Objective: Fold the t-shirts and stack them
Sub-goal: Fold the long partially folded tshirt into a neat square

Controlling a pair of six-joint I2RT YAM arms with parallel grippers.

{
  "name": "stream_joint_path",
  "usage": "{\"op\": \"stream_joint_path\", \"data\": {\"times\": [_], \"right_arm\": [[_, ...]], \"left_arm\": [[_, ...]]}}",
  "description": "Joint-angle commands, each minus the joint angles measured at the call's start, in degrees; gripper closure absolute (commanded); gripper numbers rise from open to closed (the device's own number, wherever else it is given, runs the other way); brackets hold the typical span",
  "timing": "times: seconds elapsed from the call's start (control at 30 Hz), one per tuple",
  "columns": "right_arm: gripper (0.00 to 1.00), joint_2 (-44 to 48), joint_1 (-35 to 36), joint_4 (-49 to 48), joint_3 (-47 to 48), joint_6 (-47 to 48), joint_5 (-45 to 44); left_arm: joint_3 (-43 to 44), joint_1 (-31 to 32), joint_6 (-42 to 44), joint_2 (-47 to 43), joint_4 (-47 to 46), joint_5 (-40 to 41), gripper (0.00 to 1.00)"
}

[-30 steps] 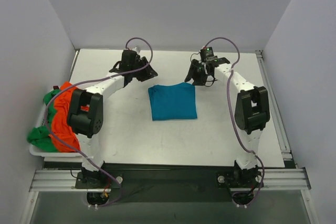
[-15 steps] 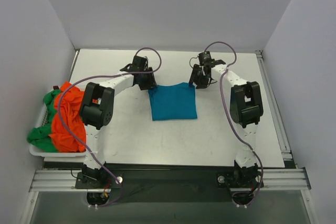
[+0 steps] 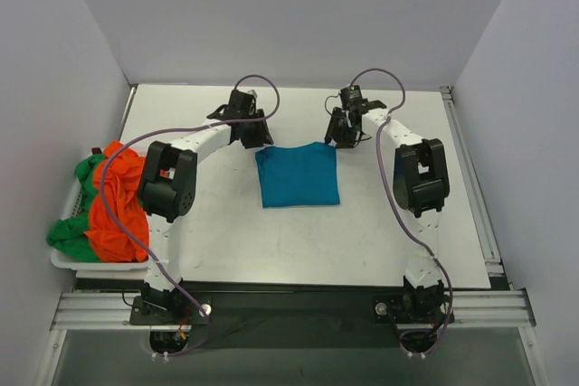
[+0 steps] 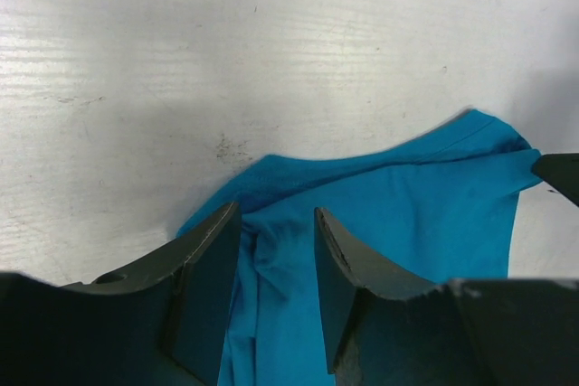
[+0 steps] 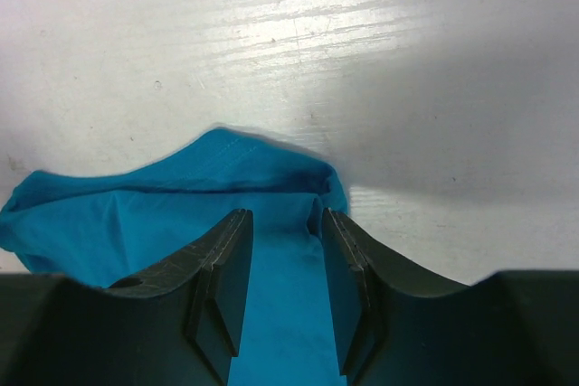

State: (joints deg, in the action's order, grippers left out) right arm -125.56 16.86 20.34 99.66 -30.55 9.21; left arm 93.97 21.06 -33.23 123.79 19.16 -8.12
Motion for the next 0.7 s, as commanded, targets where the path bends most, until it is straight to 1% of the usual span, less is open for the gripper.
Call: {"op": "stream_joint_path", "data": {"times": [0.0, 0.2, 0.33, 0.4, 0.47, 0.5, 0.53, 0.57, 0.6, 0.63, 0.67], "right_arm": [[0.63, -1.3, -0.3, 1.3, 1.8, -0.6, -0.5], [0.64, -2.3, -0.3, 1.2, 2.1, -1.4, -0.1], [0.73, -2.4, -0.3, 1.2, 2.3, -1.9, 0.0], [0.75, -2.2, -0.3, 1.2, 2.4, -2.1, 0.1], [0.81, -2.1, -0.4, 1.2, 2.3, -2.2, 0.0], [0.84, -2.0, -0.5, 1.2, 2.3, -2.4, 0.0], [0.9, -1.7, -0.6, 1.2, 2.1, -2.6, 0.1], [0.93, -1.6, -0.7, 1.2, 1.9, -2.7, 0.0], [0.96, -1.1, -1.0, 1.3, 1.9, -2.9, 0.2], [1.0, -0.8, -1.1, 1.2, 1.5, -3.0, 0.1], [1.0, -0.5, -1.3, 1.2, 1.3, -3.1, 0.1]], "left_arm": [[3.1, 0.6, 0.9, 1.0, -0.9, -0.9, 0.52], [3.4, 1.2, 1.0, 1.9, -0.8, -1.1, 0.55], [3.6, 1.5, 1.1, 2.4, -0.6, -1.0, 0.58], [3.7, 1.4, 1.1, 2.4, -0.6, -1.1, 0.64], [3.6, 1.5, 1.1, 2.0, -0.5, -1.1, 0.71], [3.6, 1.5, 1.1, 1.7, -0.5, -1.1, 0.8], [3.6, 1.5, 1.1, 1.0, -0.5, -1.0, 0.84], [3.6, 1.5, 1.1, 0.7, -0.4, -0.9, 0.88], [3.6, 1.5, 1.2, 0.2, -0.3, -0.8, 0.96], [3.4, 1.4, 1.2, -0.8, -0.2, -0.7, 0.98], [3.3, 1.4, 1.2, -1.3, -0.2, -0.5, 1.0]]}}
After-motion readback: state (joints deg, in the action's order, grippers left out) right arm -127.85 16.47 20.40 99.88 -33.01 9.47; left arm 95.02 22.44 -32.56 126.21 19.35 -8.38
